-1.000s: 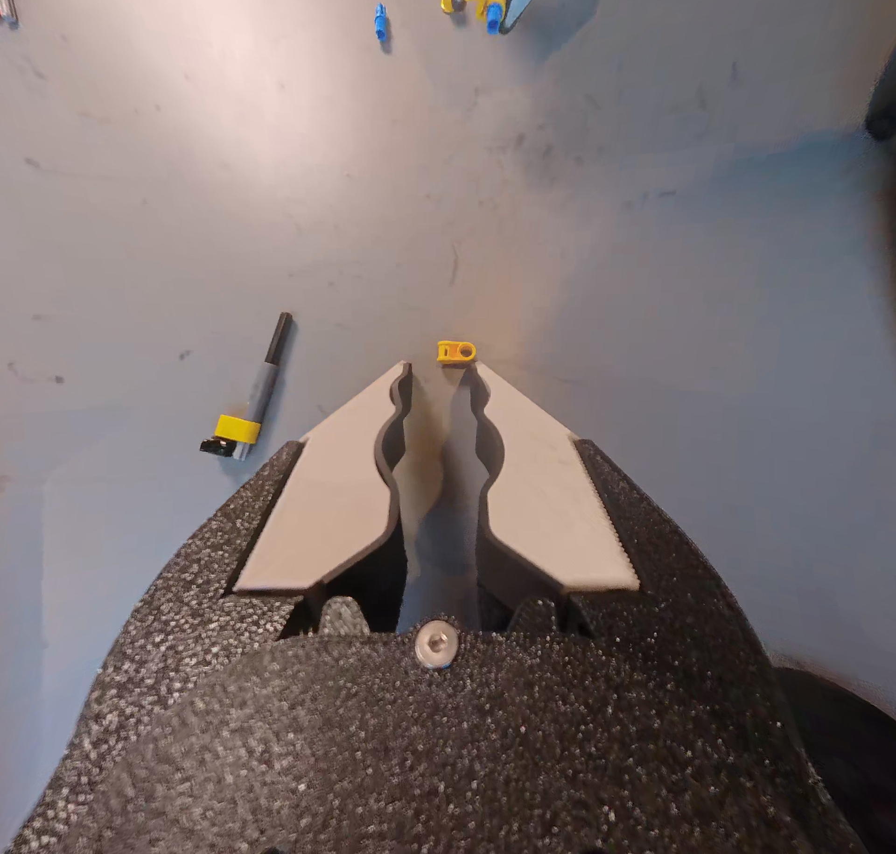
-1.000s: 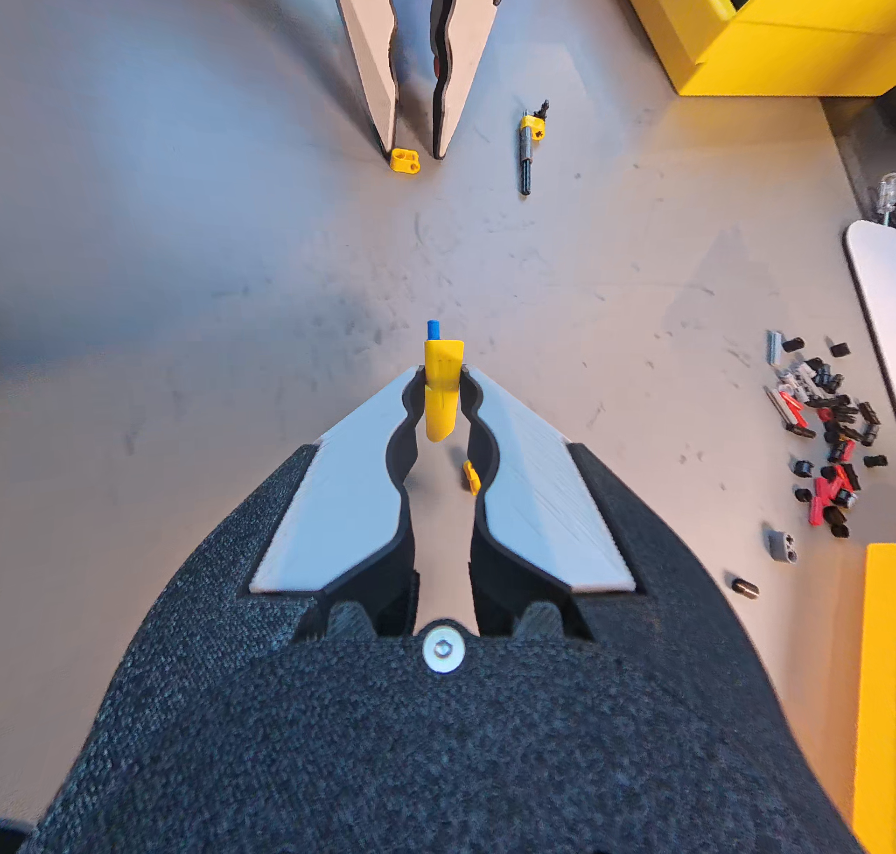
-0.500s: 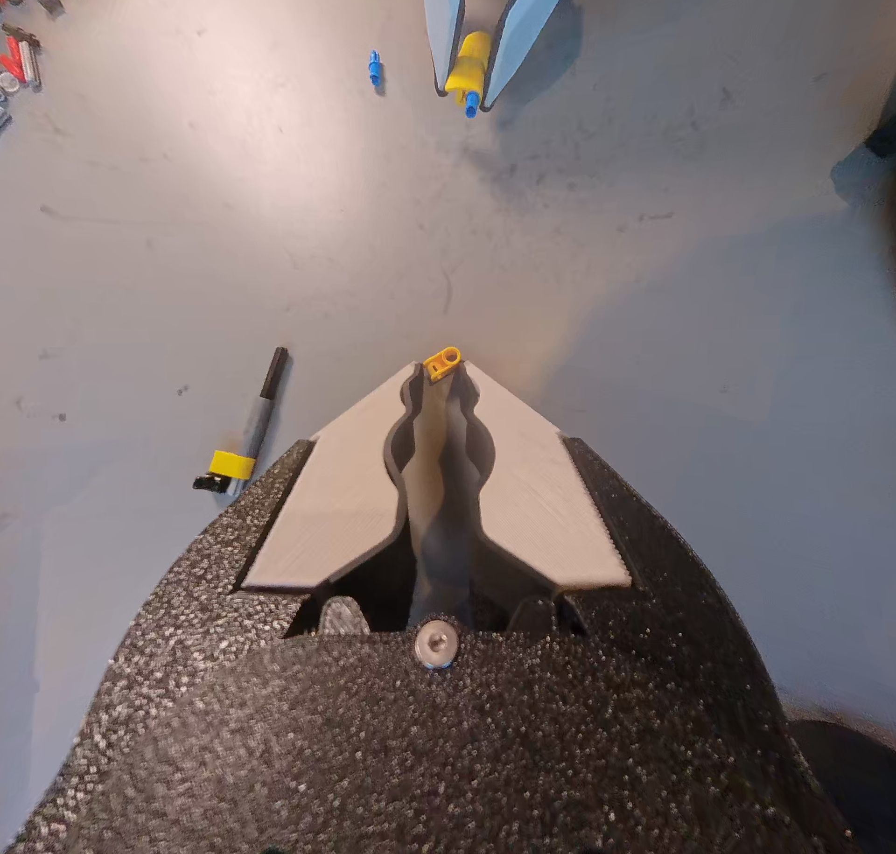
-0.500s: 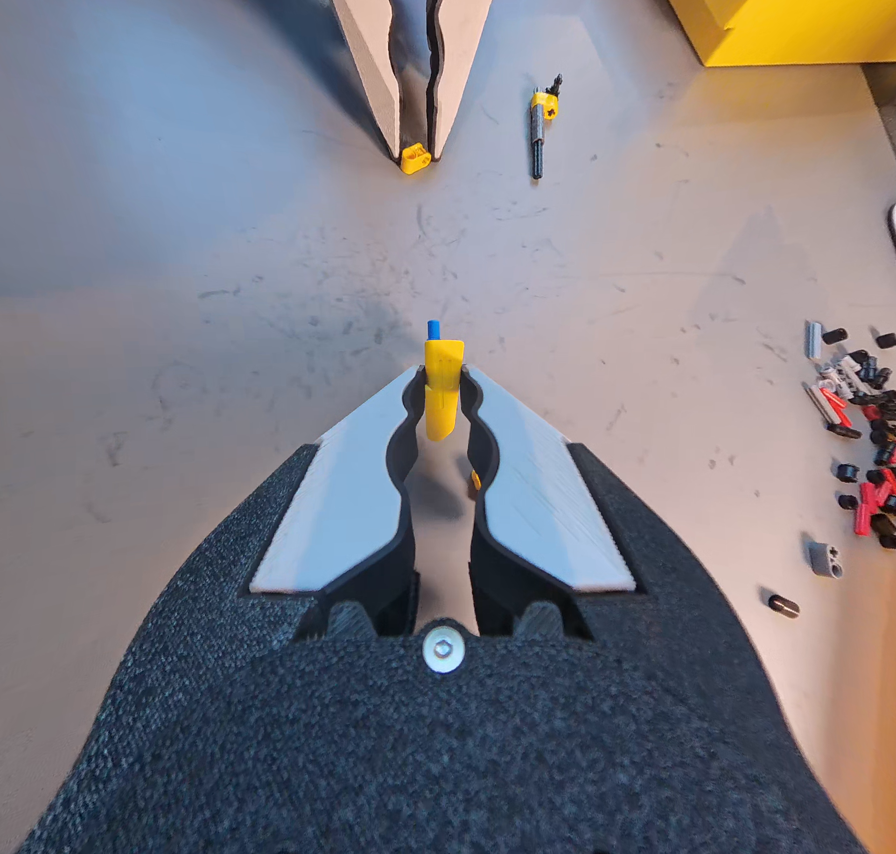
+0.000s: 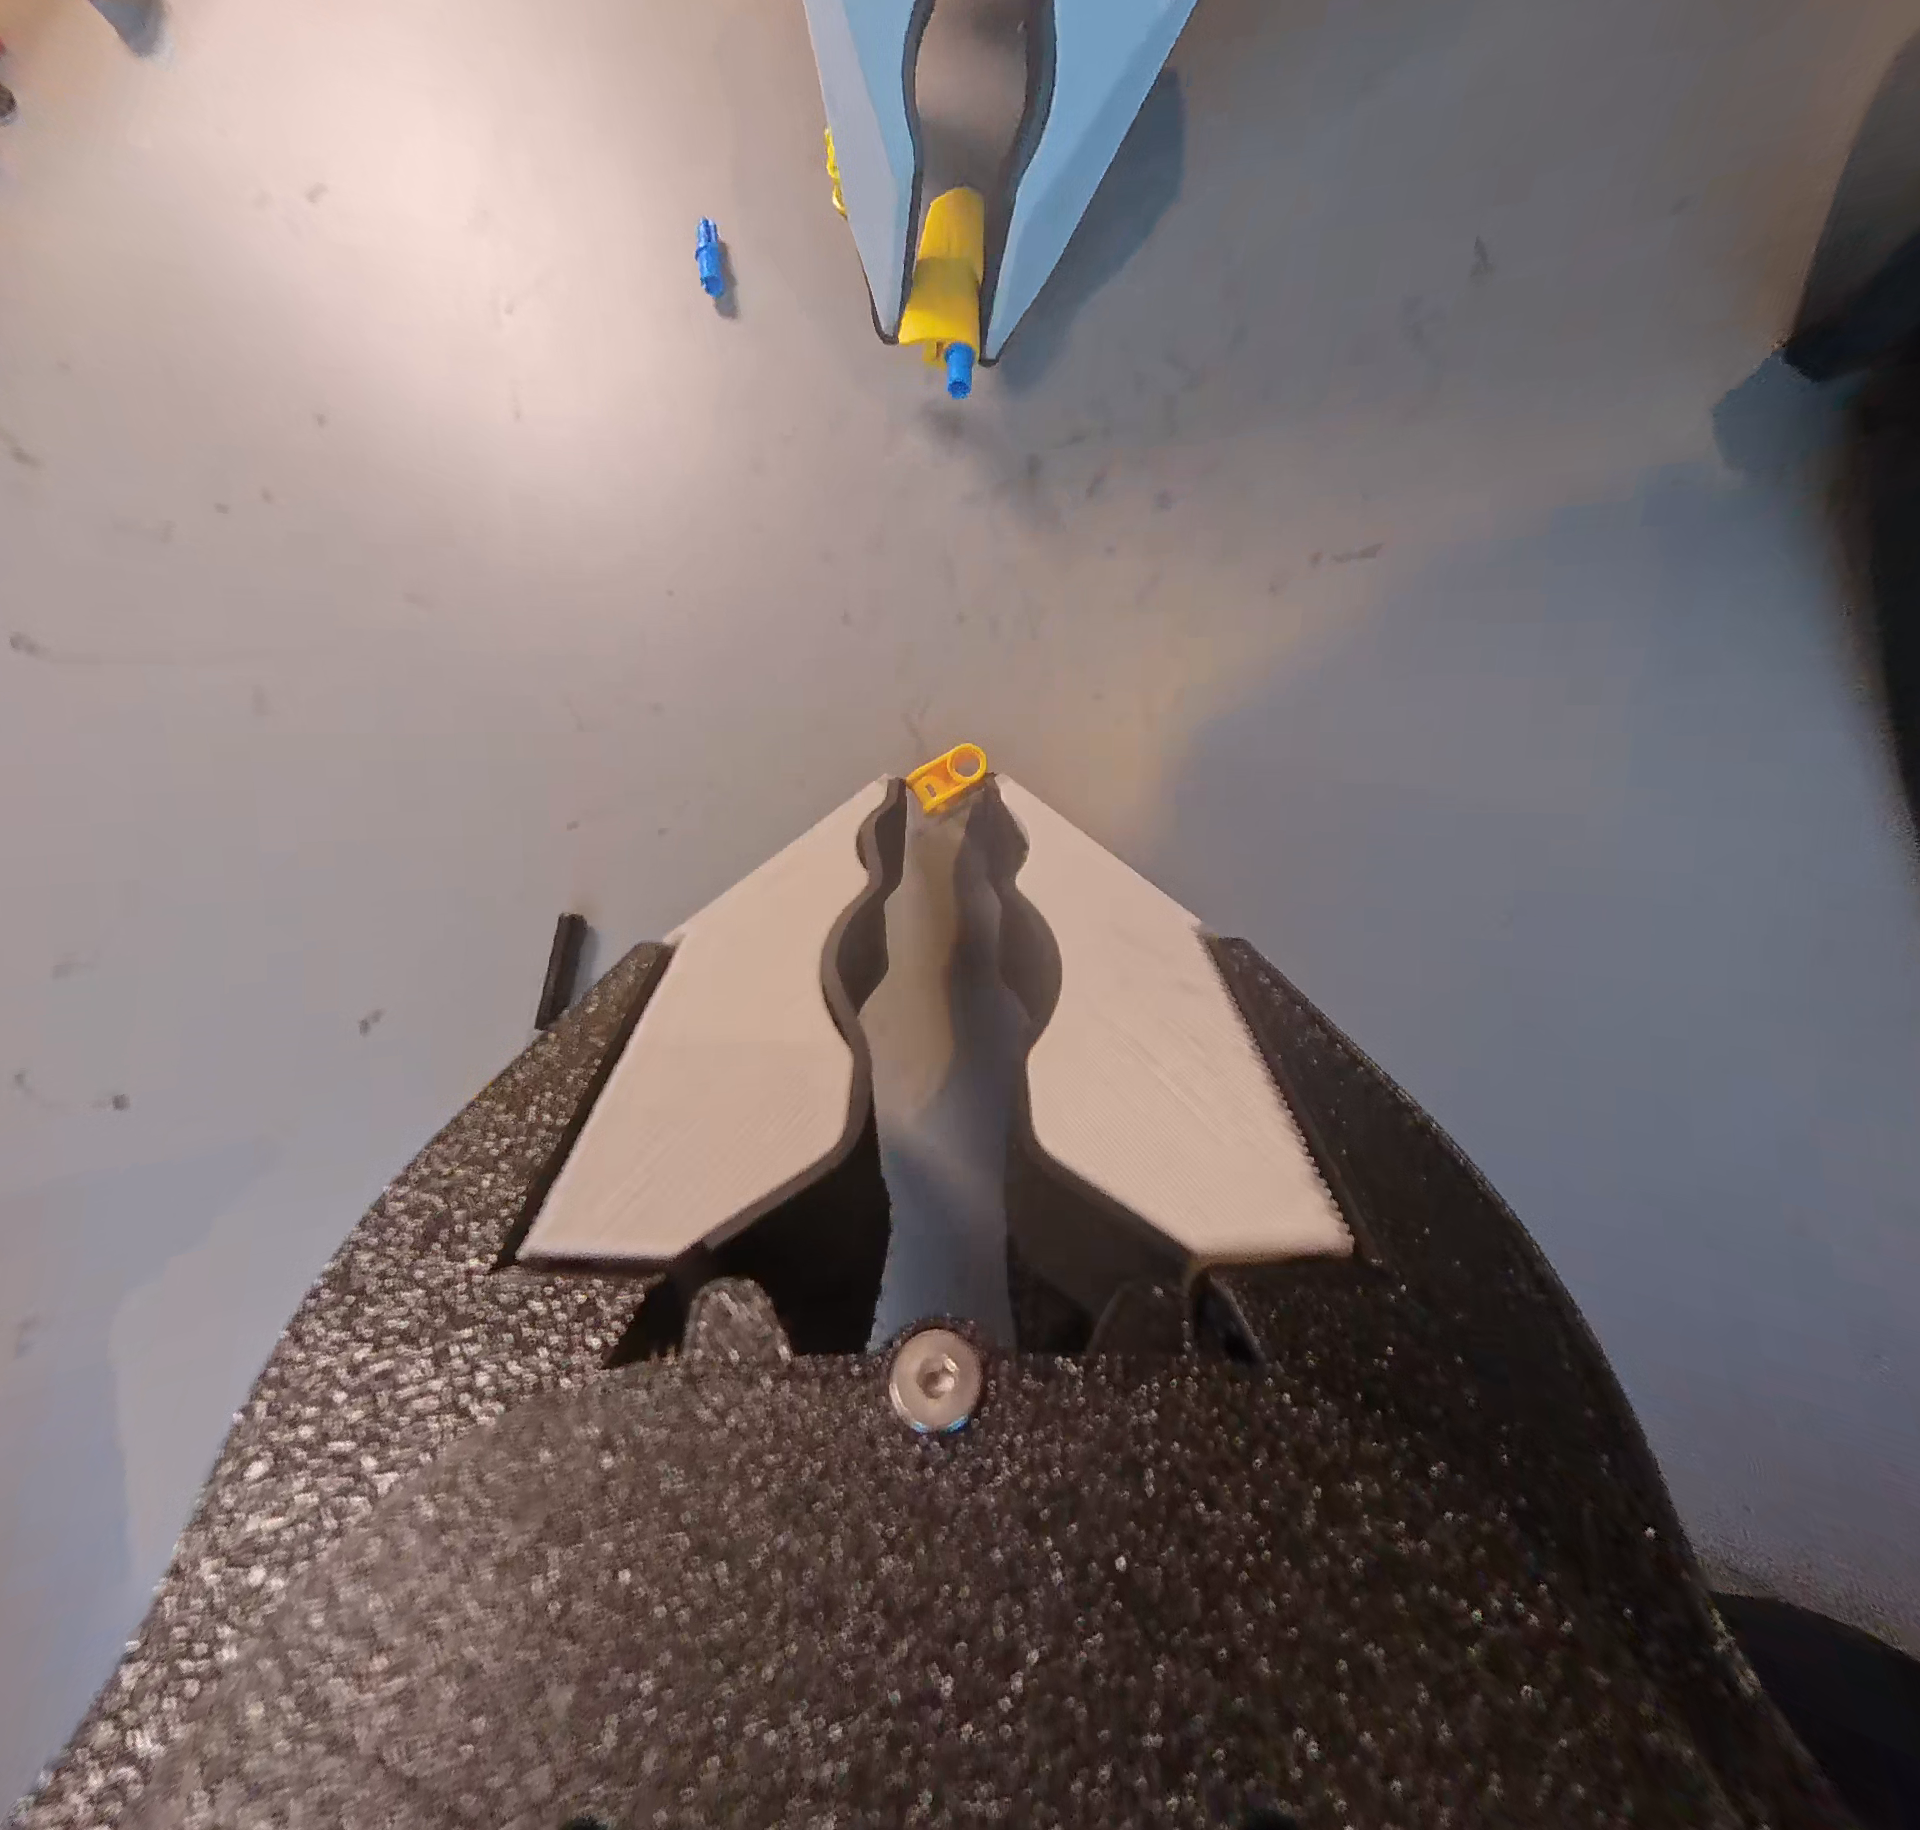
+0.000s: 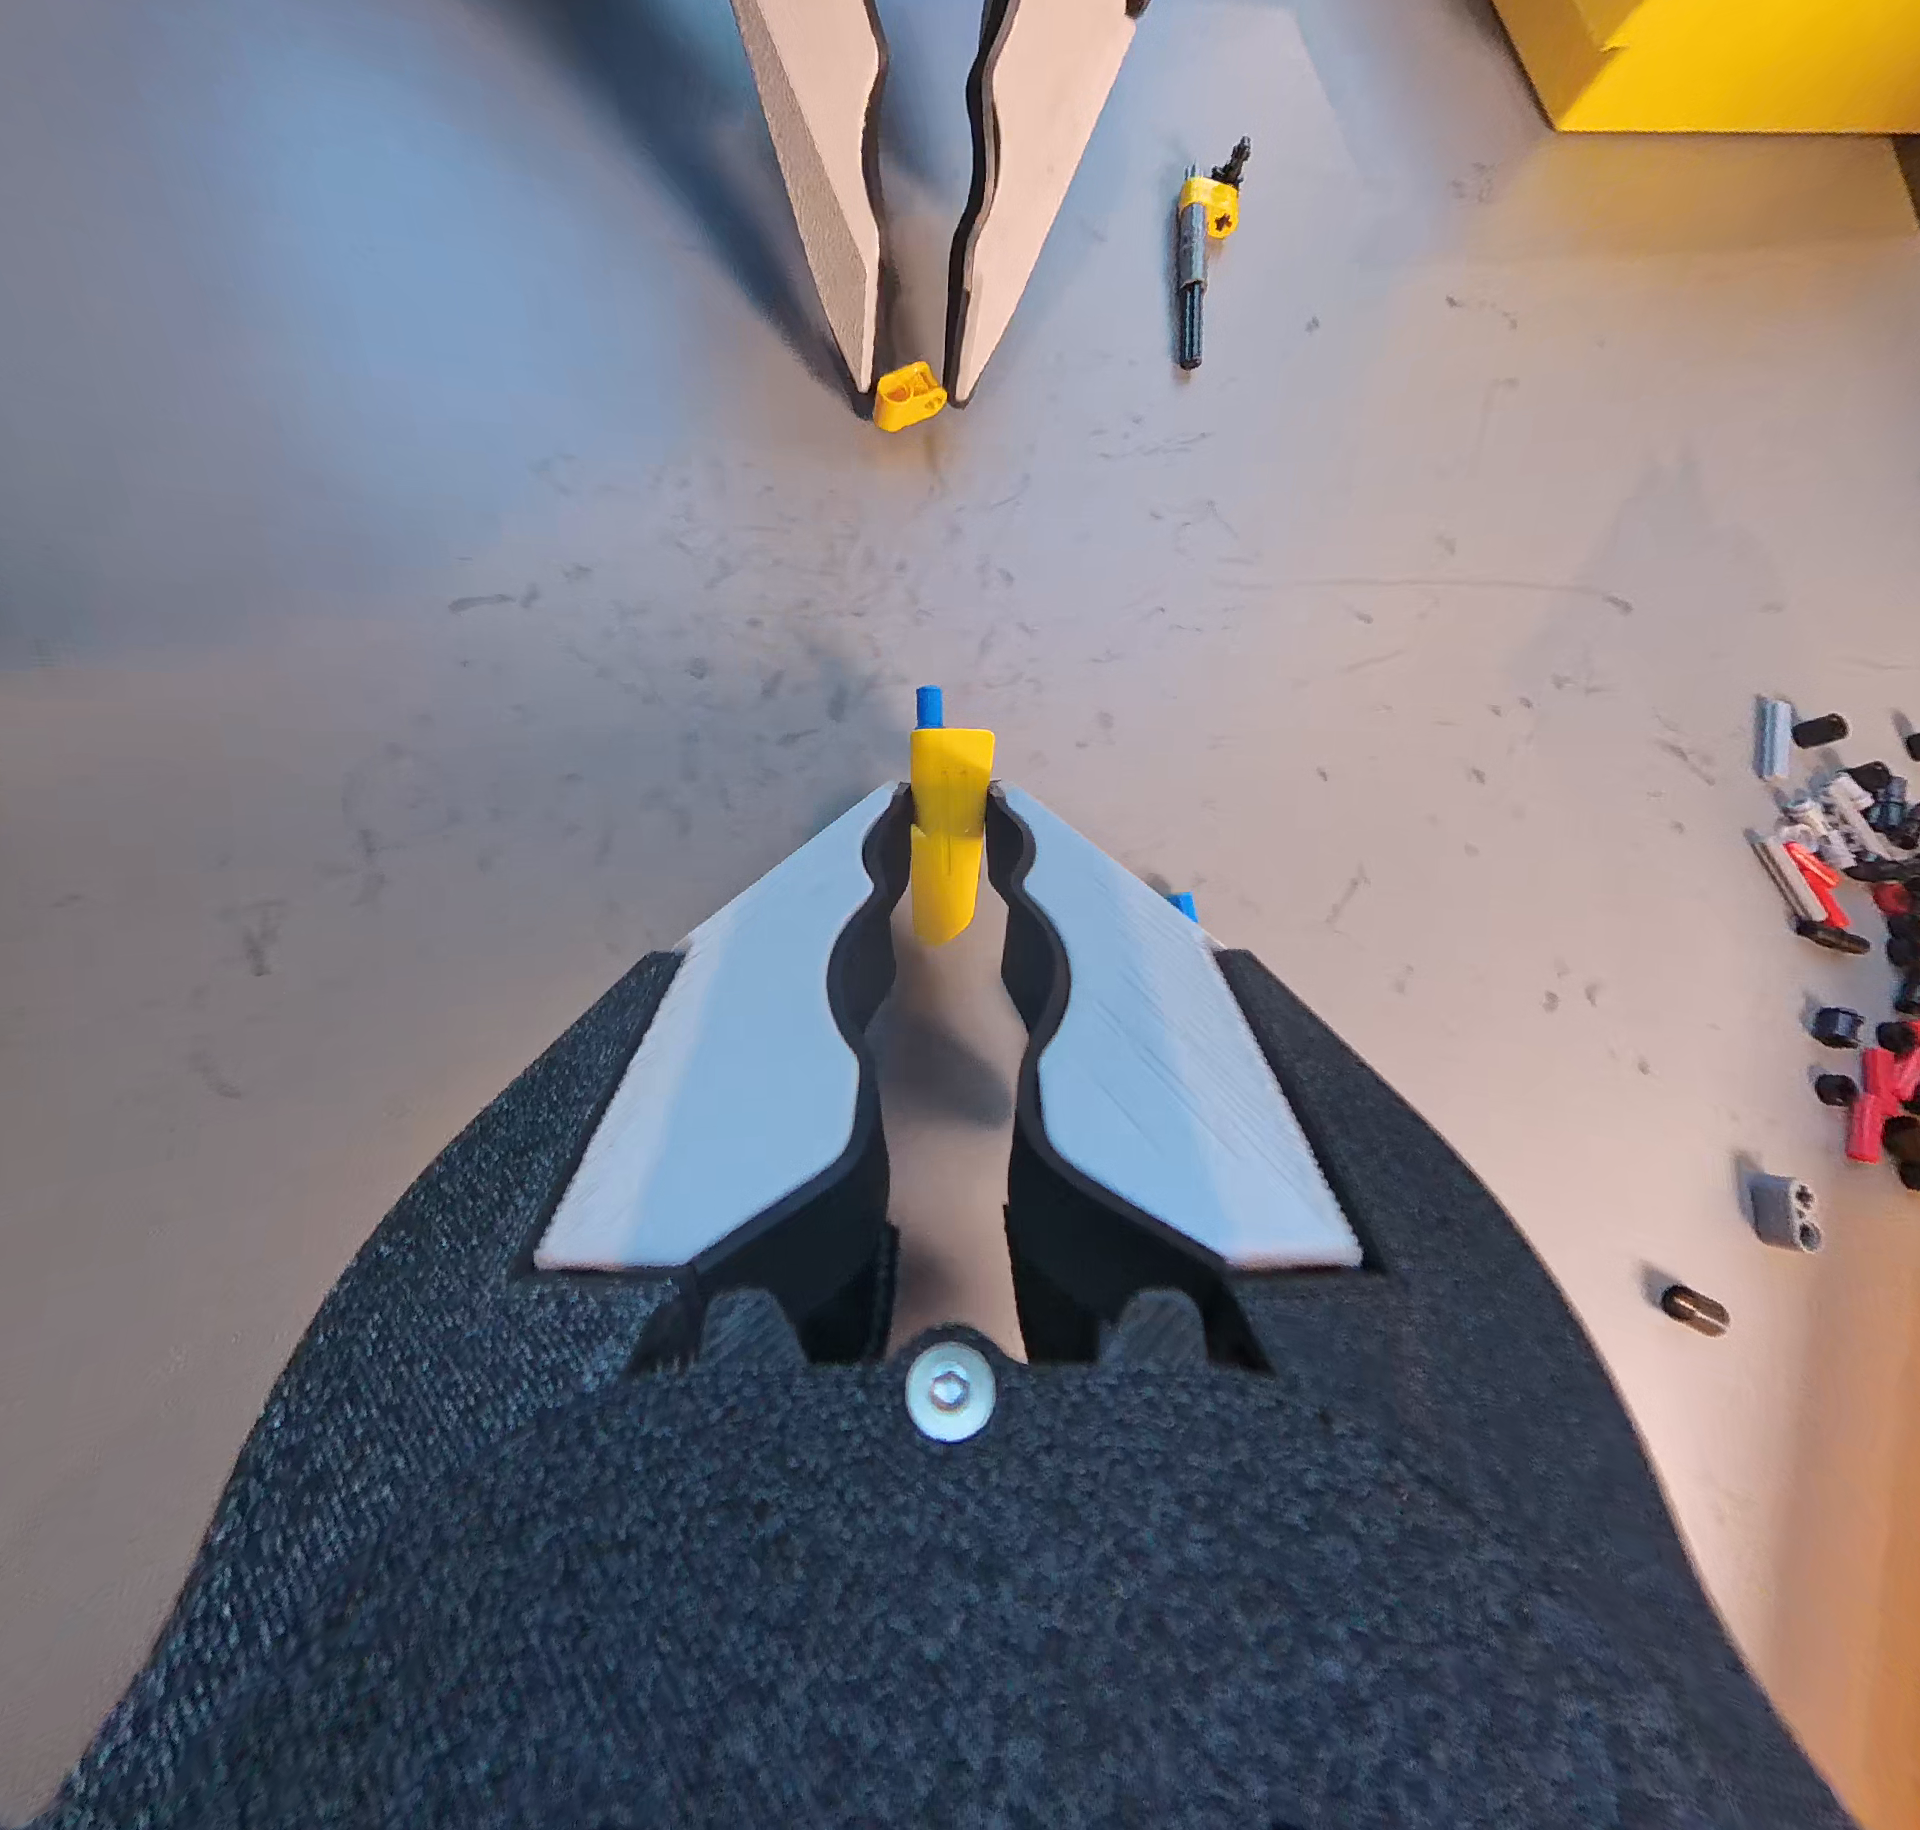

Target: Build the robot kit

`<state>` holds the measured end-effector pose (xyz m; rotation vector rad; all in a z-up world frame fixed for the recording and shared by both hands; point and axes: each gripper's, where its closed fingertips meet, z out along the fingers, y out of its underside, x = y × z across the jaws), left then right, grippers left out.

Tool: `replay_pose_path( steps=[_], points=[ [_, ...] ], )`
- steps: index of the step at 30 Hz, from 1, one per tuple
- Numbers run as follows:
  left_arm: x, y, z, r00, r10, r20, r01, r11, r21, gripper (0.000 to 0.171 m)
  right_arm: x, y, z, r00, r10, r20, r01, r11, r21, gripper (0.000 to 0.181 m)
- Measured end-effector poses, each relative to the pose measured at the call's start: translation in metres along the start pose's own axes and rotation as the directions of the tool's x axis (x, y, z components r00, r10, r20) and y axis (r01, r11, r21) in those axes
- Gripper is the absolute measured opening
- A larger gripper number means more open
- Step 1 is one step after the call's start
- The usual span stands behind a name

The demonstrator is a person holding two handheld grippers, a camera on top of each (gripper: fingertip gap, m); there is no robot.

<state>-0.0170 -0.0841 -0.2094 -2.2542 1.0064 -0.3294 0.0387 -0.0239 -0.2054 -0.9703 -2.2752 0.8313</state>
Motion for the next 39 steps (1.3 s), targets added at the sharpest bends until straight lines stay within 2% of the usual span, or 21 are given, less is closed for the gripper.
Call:
replay_pose_path(
  steps=[6,9,16,18,20,22,28,39],
  points=[
    [0.008,-0.003,0.002,0.999,0.020,-0.043,-0.018,0.999,0.030,0.014,-0.003,0.001,0.001,1.000,-0.007,0.007,0.007,1.000,-0.006,0.014],
    [0.005,0.004,0.001,1.000,0.007,-0.026,-0.007,1.000,0.015,0.015,-0.003,0.001,0.001,1.000,-0.010,0.007,0.010,1.000,-0.007,0.014],
    [0.001,0.011,-0.011,0.985,-0.157,0.069,0.153,0.987,0.058,0.018,-0.004,0.001,-0.001,1.000,-0.017,0.006,0.017,1.000,-0.007,0.013],
    [0.004,0.011,-0.010,0.957,-0.259,0.128,0.253,0.966,0.057,0.019,-0.003,0.001,-0.002,1.000,-0.019,0.003,0.019,1.000,-0.007,0.013],
    [0.010,0.004,-0.007,0.907,-0.384,0.171,0.374,0.923,0.085,0.021,-0.003,0.001,-0.003,1.000,-0.019,0.001,0.019,1.000,-0.005,0.013],
    [0.011,0.004,-0.003,0.855,-0.453,0.251,0.443,0.891,0.100,0.023,-0.003,0.000,-0.003,1.000,-0.022,0.000,0.022,1.000,-0.004,0.013],
    [0.005,-0.002,0.005,0.769,-0.515,0.378,0.486,0.856,0.177,0.026,-0.004,0.000,-0.006,0.999,-0.036,-0.002,0.036,0.999,-0.001,0.013],
    [0.003,0.001,0.006,0.683,-0.563,0.465,0.514,0.823,0.240,0.024,0.000,-0.001,-0.014,0.999,-0.045,-0.025,0.045,0.999,0.009,0.013]
  ],
)
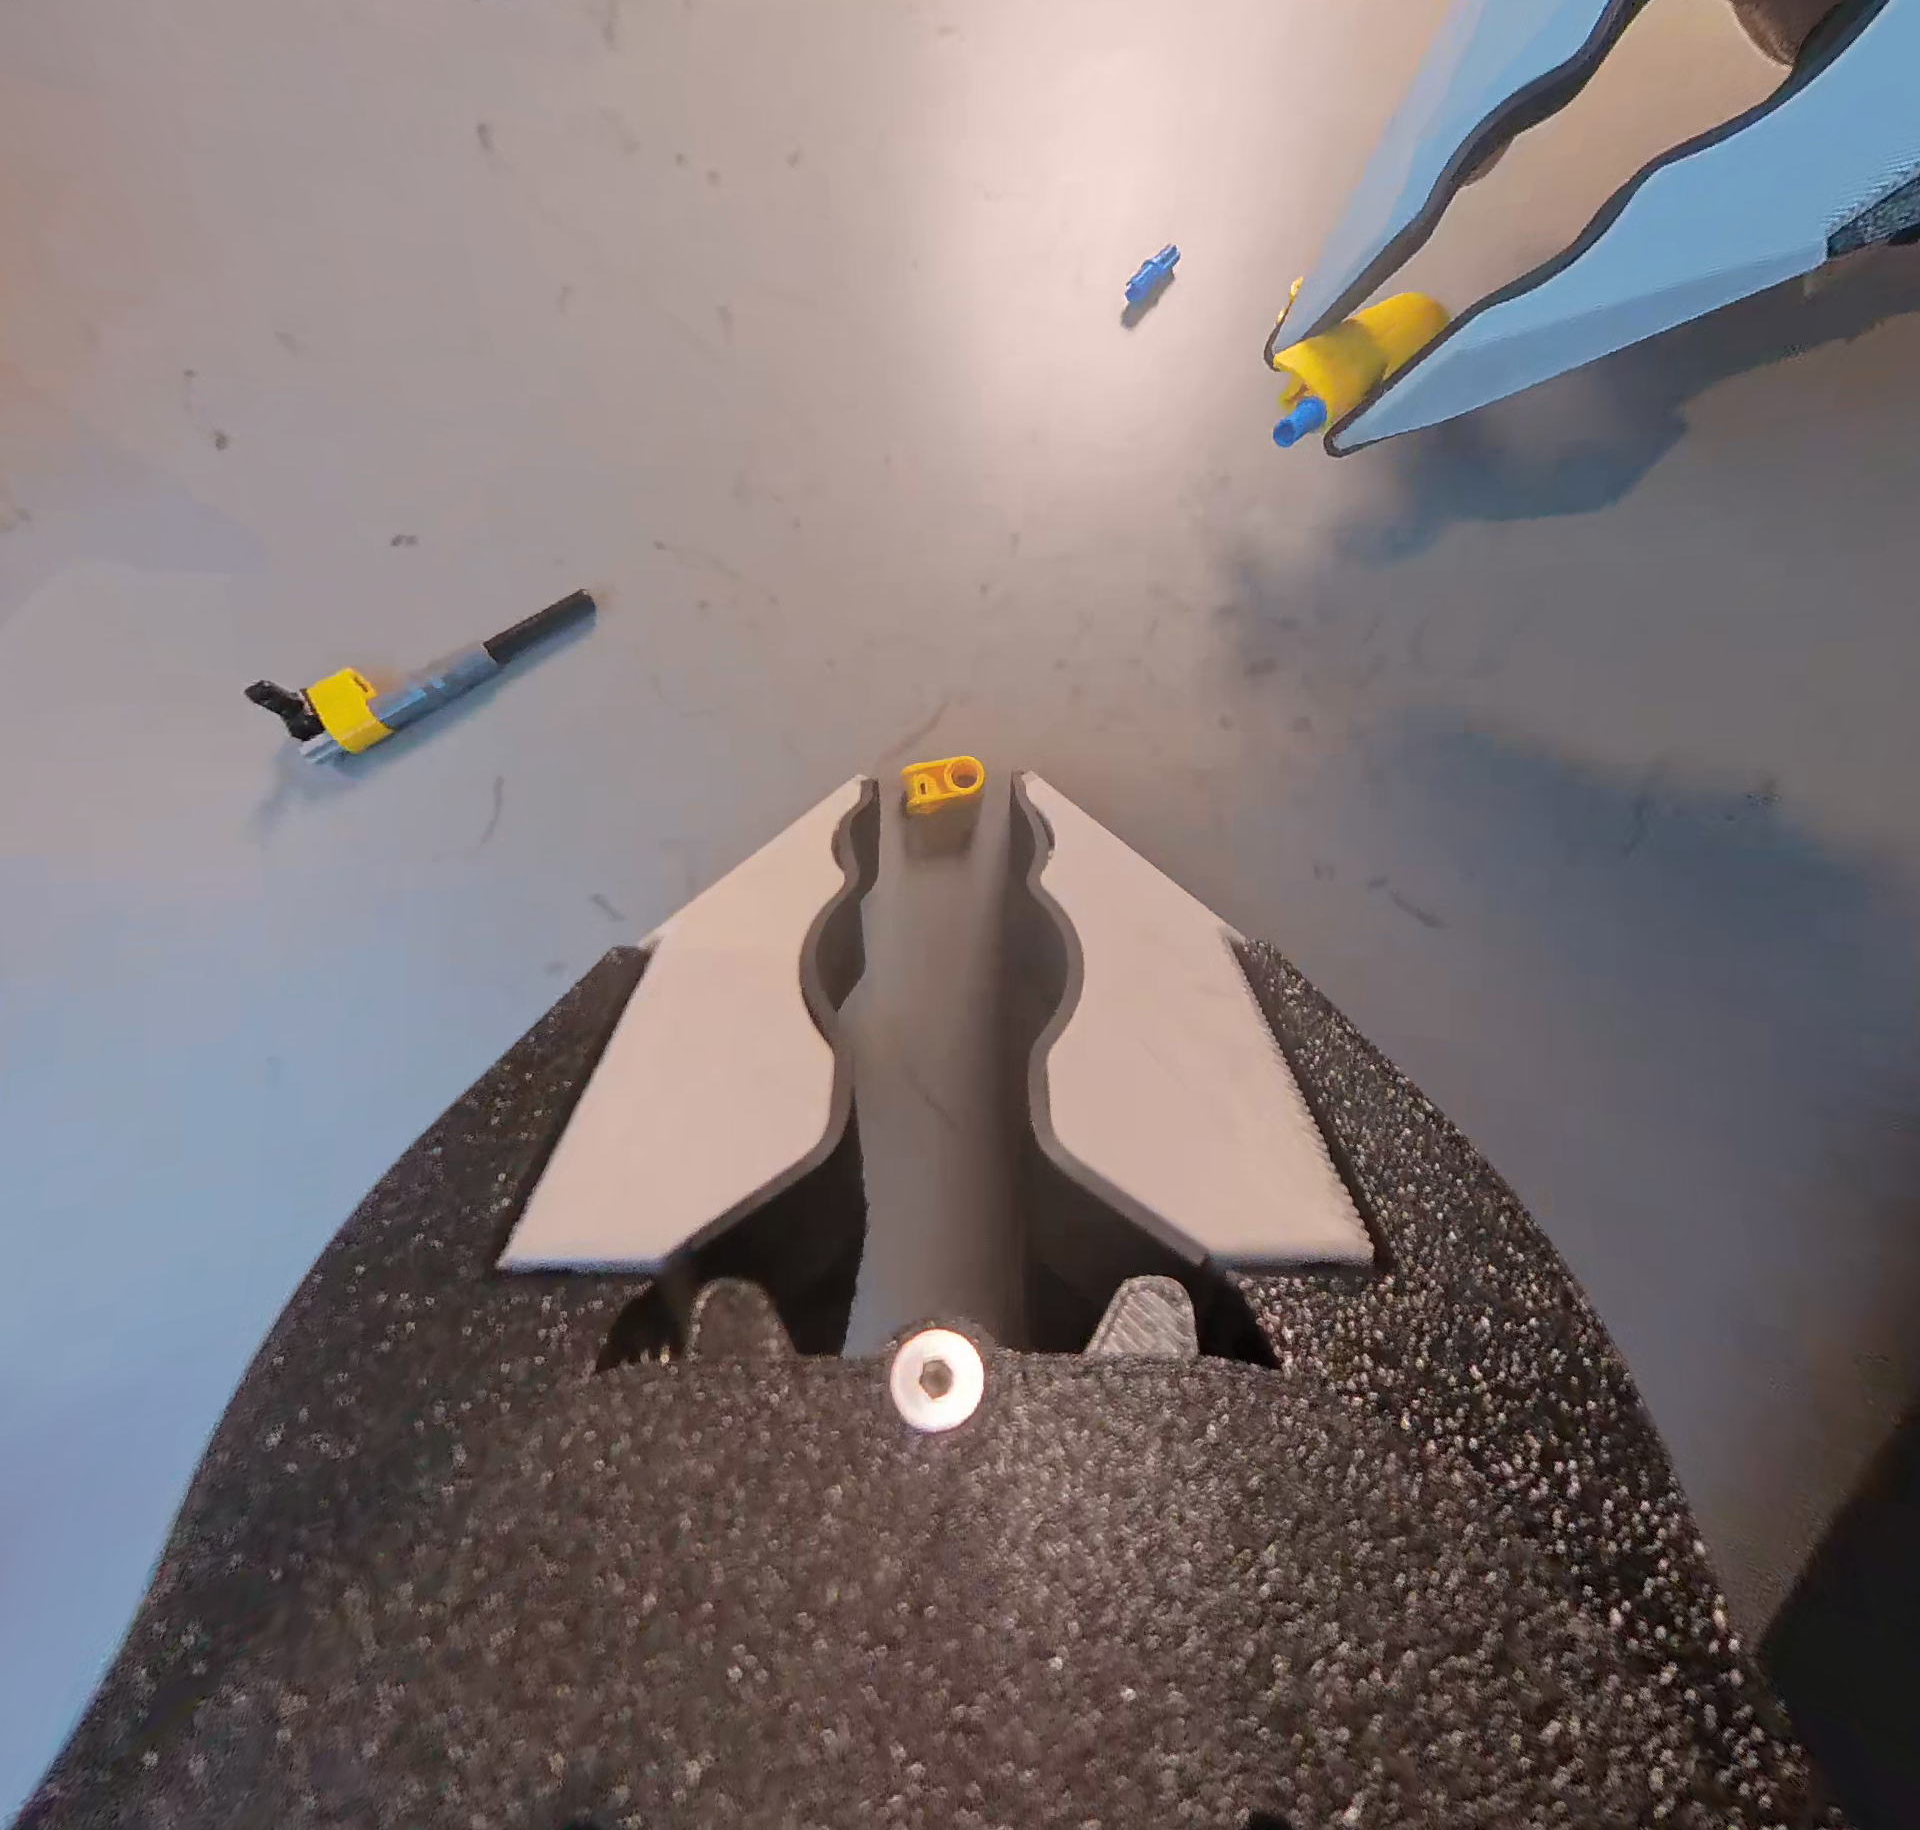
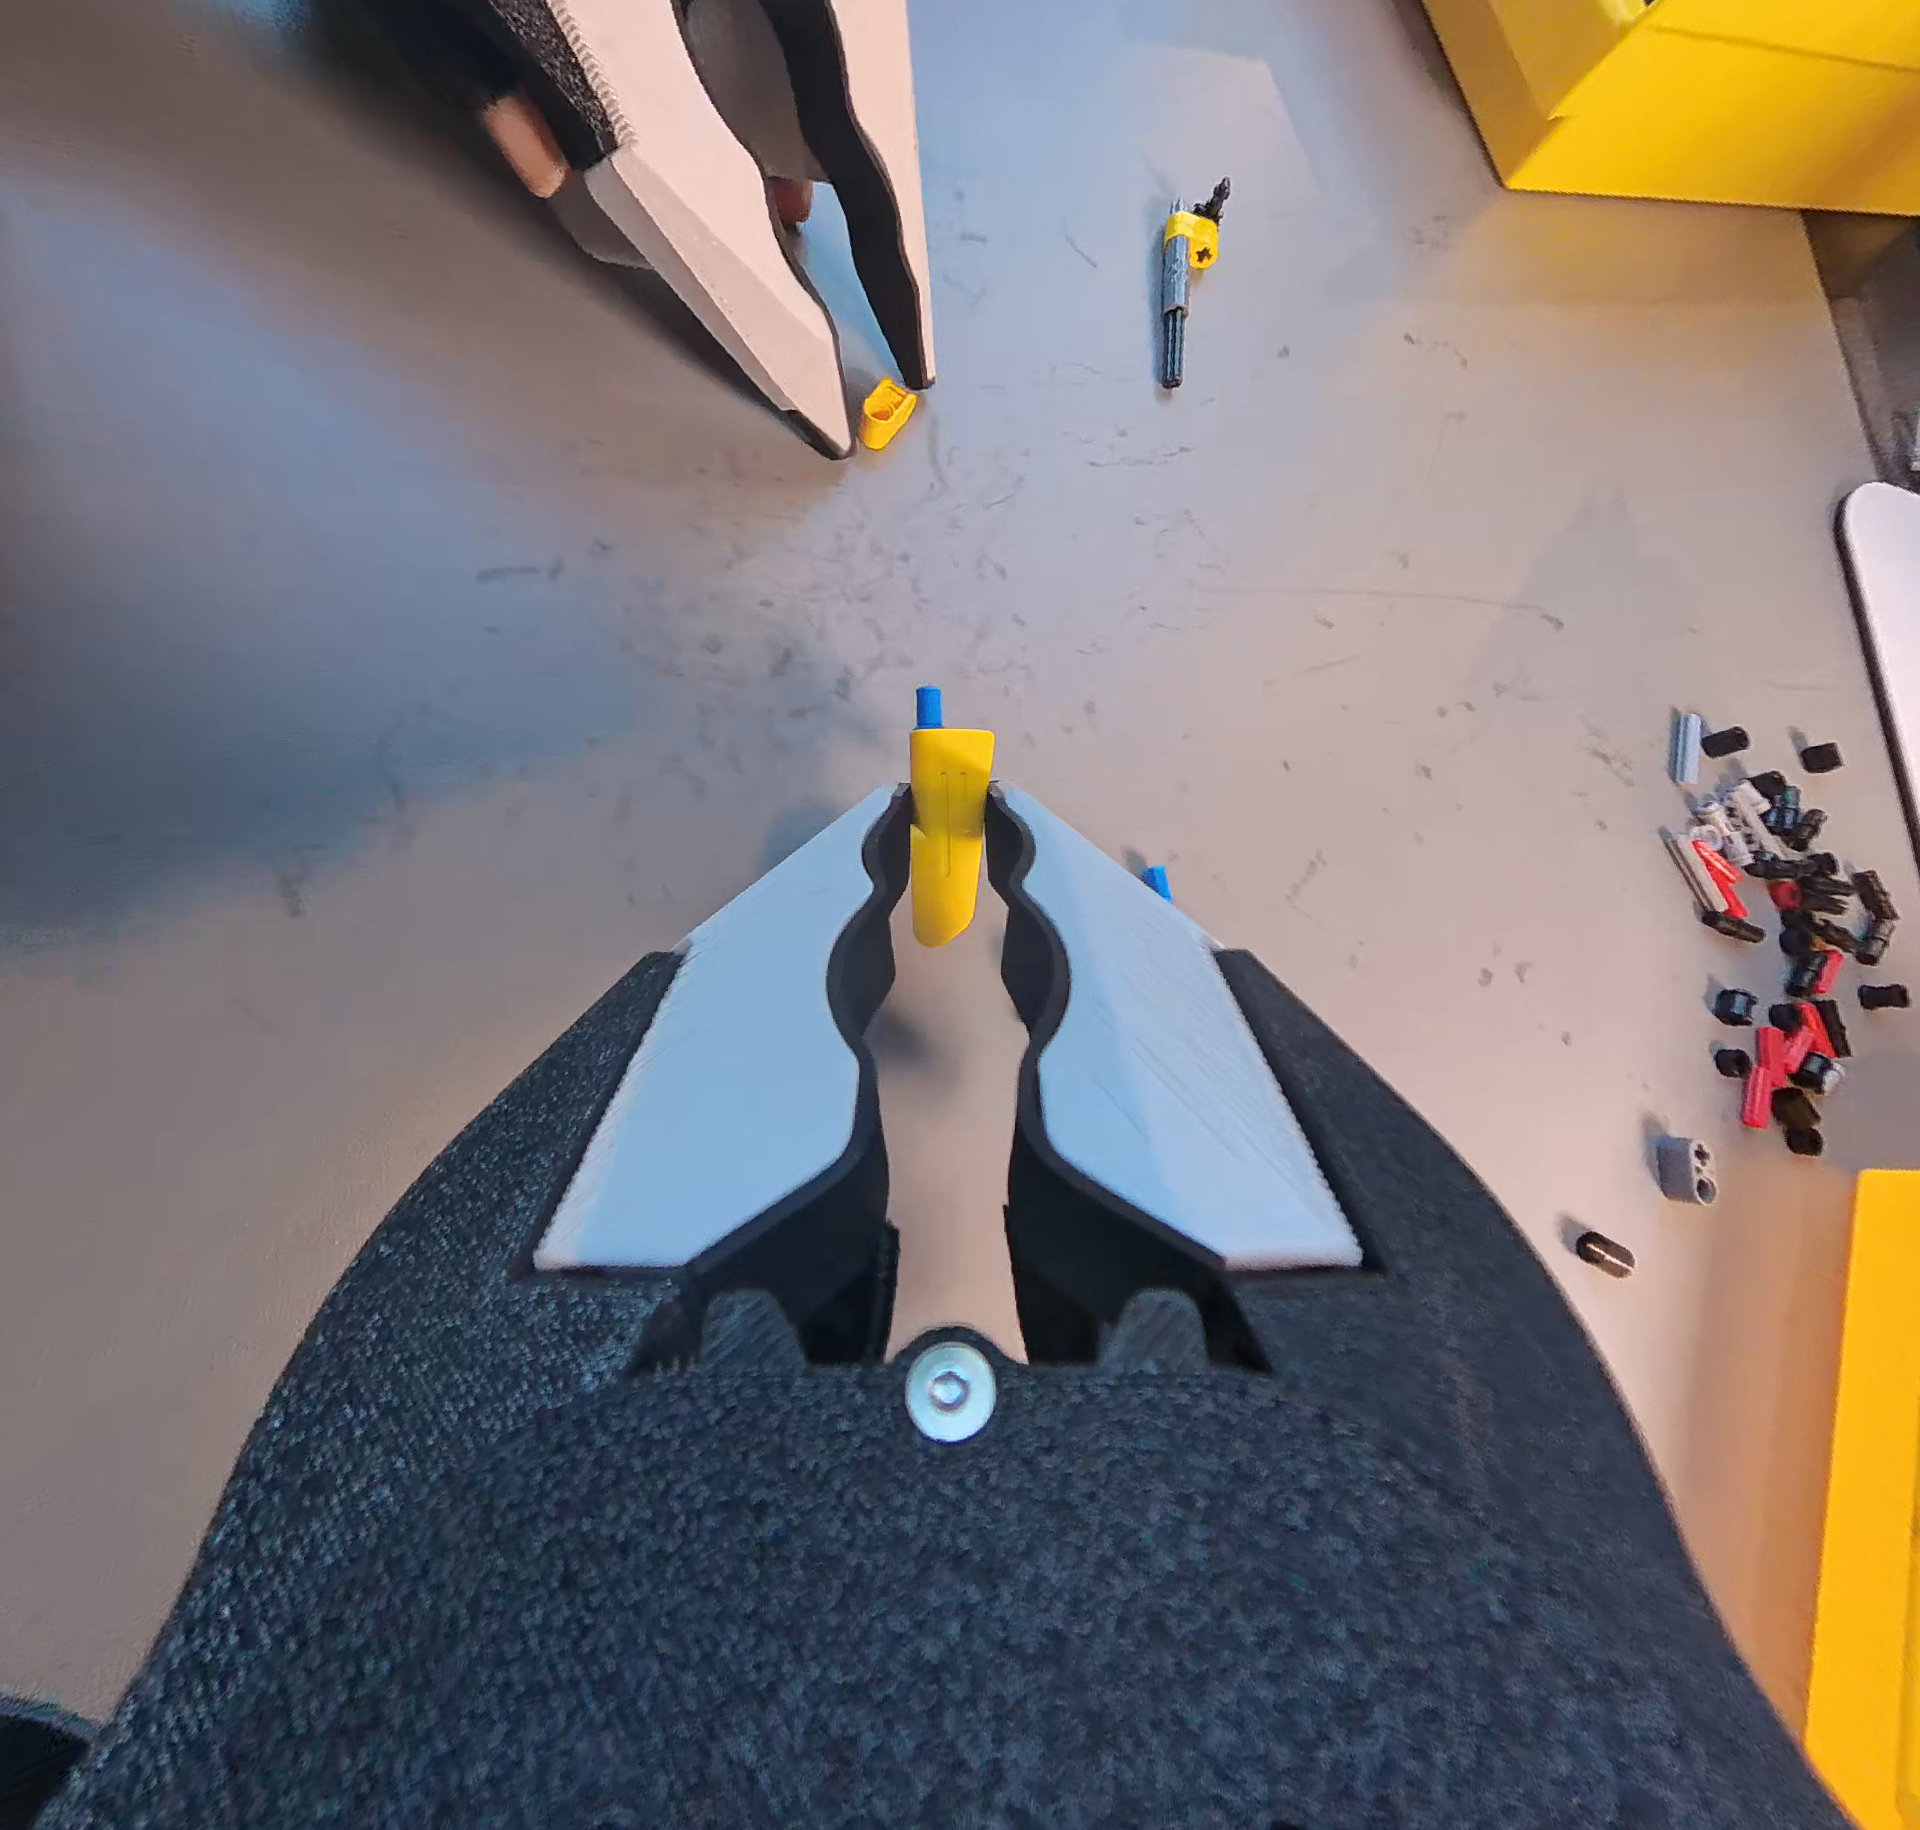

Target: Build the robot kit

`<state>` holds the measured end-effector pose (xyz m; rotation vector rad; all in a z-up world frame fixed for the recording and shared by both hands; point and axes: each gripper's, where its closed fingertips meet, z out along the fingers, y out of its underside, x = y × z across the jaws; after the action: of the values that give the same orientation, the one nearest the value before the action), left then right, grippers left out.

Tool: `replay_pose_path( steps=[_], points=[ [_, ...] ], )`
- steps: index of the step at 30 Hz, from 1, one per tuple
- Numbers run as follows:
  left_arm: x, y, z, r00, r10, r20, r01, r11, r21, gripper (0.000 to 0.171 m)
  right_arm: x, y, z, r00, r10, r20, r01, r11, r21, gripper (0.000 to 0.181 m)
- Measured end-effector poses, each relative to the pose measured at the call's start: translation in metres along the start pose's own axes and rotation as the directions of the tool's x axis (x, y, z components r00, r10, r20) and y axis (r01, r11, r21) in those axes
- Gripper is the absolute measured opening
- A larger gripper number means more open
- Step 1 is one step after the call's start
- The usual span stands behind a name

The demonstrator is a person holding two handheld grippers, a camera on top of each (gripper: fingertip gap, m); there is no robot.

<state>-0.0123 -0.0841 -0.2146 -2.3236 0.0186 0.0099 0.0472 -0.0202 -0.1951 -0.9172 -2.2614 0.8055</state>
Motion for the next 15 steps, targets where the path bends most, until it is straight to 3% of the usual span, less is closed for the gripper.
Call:
replay_pose_path(
  steps=[8,12,15],
  points=[
    [0.000,0.000,0.000,0.998,0.030,0.048,-0.030,1.000,0.002,0.013,0.000,0.001,-0.001,1.000,-0.006,-0.001,0.006,1.000,-0.001,0.013],
    [0.000,0.003,-0.004,0.986,0.131,-0.100,-0.141,0.984,-0.106,0.012,0.001,0.002,-0.003,1.000,-0.006,0.000,0.006,1.000,-0.001,0.014],
    [-0.005,0.012,-0.022,0.925,0.275,-0.264,-0.349,0.891,-0.292,0.013,-0.001,0.001,-0.004,1.000,-0.013,0.004,0.013,1.000,-0.003,0.014]
  ],
)
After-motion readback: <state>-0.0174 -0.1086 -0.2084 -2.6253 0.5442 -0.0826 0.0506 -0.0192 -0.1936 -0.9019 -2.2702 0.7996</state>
